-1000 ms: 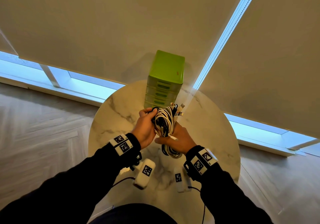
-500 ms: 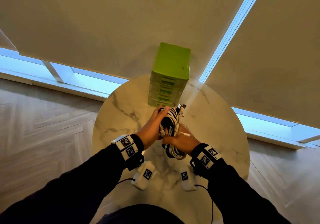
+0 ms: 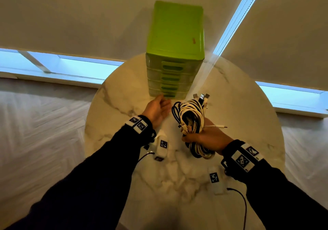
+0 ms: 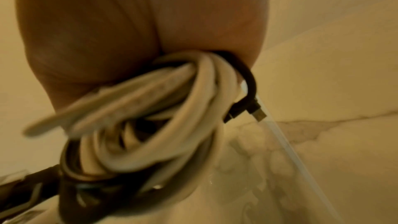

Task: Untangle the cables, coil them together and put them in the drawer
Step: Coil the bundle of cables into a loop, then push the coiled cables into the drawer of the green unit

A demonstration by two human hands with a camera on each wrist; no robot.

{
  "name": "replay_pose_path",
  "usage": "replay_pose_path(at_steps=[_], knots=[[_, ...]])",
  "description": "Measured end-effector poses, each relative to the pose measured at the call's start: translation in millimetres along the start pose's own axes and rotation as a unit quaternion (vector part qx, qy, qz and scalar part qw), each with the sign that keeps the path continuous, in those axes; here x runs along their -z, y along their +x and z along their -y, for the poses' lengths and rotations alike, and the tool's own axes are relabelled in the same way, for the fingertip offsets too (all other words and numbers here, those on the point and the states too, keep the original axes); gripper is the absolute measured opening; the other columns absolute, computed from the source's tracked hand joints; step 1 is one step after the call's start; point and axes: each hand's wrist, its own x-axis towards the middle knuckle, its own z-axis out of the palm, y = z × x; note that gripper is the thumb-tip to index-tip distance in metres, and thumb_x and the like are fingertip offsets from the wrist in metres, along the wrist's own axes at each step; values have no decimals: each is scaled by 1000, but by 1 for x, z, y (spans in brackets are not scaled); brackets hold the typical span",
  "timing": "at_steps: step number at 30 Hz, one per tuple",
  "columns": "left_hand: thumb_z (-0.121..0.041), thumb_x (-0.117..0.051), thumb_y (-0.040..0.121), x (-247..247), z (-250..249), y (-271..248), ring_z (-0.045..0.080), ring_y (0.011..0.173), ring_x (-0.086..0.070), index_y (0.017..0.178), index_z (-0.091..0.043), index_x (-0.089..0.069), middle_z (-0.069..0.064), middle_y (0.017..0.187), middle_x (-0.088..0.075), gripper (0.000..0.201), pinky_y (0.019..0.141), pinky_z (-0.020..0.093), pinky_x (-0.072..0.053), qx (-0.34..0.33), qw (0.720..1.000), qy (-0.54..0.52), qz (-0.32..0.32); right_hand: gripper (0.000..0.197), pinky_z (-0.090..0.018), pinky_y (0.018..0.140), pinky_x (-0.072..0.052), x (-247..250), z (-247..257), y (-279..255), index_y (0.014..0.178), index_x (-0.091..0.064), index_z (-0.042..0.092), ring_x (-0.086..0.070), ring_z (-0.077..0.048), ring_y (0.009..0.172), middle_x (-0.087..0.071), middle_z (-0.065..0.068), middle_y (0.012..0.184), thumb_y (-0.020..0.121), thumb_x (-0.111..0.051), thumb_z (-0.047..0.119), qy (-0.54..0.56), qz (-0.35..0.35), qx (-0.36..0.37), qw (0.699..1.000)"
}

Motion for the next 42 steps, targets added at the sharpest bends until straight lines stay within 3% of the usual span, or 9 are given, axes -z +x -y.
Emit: replay_pose_path(at_steps=[3, 15, 18, 21, 24, 28, 32, 37, 42], knots=[[-34, -47, 106, -7, 5, 32, 20, 90, -62, 106, -10, -62, 11, 105, -66, 28, 83, 35, -49, 10, 999, -34, -7, 31, -39, 90, -55, 9, -9, 9, 96, -70, 31, -69, -10, 94, -74, 10, 96, 76, -83, 12, 32, -20, 26, 999], [-28, -47, 105, 7, 60, -10, 10, 78, -66, 99, -16, -64, -3, 83, -74, 21, 72, 26, -47, -31, 994, -93, -51, 23, -42, 88, -58, 9, -20, -8, 96, -74, 23, -70, -13, 91, -75, 4, 95, 76, -81, 16, 22, 3, -16, 1000], [-26, -46, 105, 20, 83, -36, 11, 80, -67, 100, -16, -64, 0, 92, -73, 21, 75, 29, -45, -34, 996, -59, -50, 25, -45, 88, -58, 4, -14, -17, 90, -76, 22, -71, -15, 90, -77, 3, 92, 66, -81, 29, 9, 24, -33, 999], [-26, -46, 105, 31, 101, -58, 13, 88, -68, 105, -16, -66, 1, 98, -74, 22, 80, 30, -44, -36, 997, -39, -61, 21, -43, 89, -58, -6, -3, -29, 90, -76, 17, -72, -19, 92, -77, -2, 93, 70, -81, 16, 11, 34, -28, 999], [-26, -47, 105, 38, 115, -73, 11, 86, -71, 112, -14, -65, -1, 95, -77, 23, 79, 29, -45, -34, 997, -42, -62, 16, -34, 72, -58, -15, 6, -38, 77, -71, 17, -71, -14, 78, -76, 0, 79, 74, -77, 2, 14, 33, -31, 999], [-26, -45, 106, 42, 121, -91, 8, 83, -71, 112, -15, -65, -6, 91, -77, 23, 80, 28, -45, -18, 997, -48, -60, 36, -9, 47, -38, -27, 18, -49, 59, -58, 24, -51, 9, 42, -57, 19, 44, 78, -72, -3, 40, 18, -36, 998], [-25, -48, 104, 53, 130, -99, 14, 77, -68, 100, -14, -69, 1, 87, -74, 24, 66, 26, -45, -7, 999, 12, -47, 27, -19, 62, -44, -35, 29, -46, 70, -64, 23, -60, 4, 59, -66, 14, 58, 74, -74, -1, 64, 24, -43, 997], [-38, -64, 96, 67, 113, -93, 12, 44, -43, 95, -10, -55, 0, 64, -50, 29, 47, 25, -29, 0, 995, 16, -99, 27, -35, 74, -55, -43, 38, -20, 90, -73, 6, -67, -22, 81, -73, -8, 84, 64, -77, 9, 48, -18, -101, 994], [-50, -60, 96, 59, 82, -84, 10, 42, -46, 80, -15, -61, 0, 62, -53, 39, 41, 21, -29, 95, 994, 4, -48, 13, -24, 60, -46, -47, 52, 4, 81, -69, 9, -60, -18, 69, -66, -6, 74, 70, -75, 6, 52, -28, -129, 990]])
